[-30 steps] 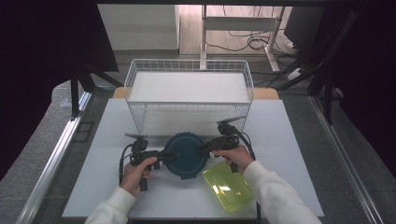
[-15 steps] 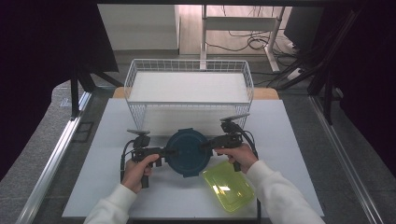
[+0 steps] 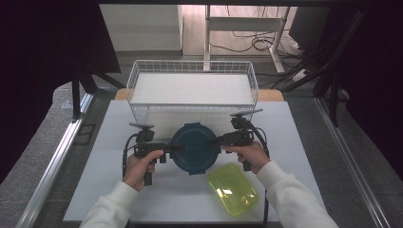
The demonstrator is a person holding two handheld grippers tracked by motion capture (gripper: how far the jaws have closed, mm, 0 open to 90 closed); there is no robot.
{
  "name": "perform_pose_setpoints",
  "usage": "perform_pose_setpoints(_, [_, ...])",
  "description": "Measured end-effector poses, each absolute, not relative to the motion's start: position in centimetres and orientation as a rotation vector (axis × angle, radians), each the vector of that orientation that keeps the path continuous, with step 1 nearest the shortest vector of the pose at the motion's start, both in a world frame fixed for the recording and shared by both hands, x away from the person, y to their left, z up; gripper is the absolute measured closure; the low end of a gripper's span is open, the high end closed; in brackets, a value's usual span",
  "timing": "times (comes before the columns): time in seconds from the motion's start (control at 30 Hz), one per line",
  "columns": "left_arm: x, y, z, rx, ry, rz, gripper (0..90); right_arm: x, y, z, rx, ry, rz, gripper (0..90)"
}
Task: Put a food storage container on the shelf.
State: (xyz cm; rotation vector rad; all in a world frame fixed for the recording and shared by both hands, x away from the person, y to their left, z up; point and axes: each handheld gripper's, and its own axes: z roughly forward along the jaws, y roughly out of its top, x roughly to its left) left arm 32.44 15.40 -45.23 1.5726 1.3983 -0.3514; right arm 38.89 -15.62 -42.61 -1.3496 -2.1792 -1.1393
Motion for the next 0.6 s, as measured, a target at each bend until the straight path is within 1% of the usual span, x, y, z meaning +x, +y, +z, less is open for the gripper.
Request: perform_pose_setpoints(0.6, [32.0,15.3,-40.6,1.581,1.348,-0.302,39.7,37.8,-15.9,-37.9,-1.346,-2.202,-1.223,40.2])
